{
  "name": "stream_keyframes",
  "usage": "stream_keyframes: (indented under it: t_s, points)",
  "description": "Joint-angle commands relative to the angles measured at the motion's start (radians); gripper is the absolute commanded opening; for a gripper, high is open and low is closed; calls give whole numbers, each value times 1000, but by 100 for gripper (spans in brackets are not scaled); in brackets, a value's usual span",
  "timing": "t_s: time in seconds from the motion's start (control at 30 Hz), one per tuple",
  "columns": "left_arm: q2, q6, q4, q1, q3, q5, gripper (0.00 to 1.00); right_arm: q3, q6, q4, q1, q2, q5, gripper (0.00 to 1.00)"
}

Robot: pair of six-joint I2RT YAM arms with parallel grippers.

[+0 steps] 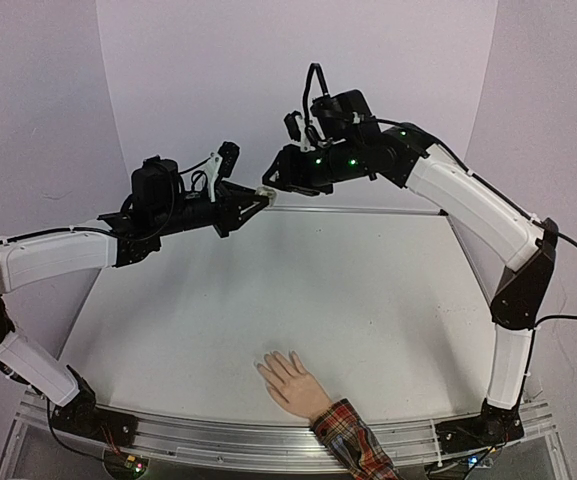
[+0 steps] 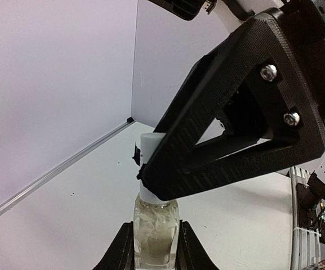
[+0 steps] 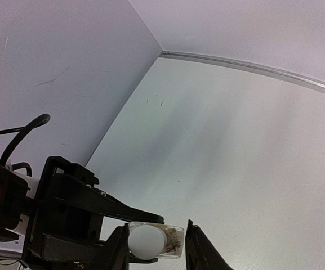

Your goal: Paint the nails

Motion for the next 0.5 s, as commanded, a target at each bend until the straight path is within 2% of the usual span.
stream_keyframes:
  t_s: [0.0,0.13,0.23,0.33,0.47]
  points:
    - [-16,3,22,-4,51,19,0,-2,-4,1,-2,-40,-11,30]
    - [-18,3,21,-4,55,26,0,15,-3,2,-3,-22,-26,25]
    - [-21,4,19,-5,55,33,0,23,-5,0,-5,-17,-36,16]
    - [-36,1,20,-4,47,66,0,17,-33,3,-12,-20,-104,0]
    - [-78,-26,8,1,34,248,0,-56,-219,6,-32,-81,-277,0]
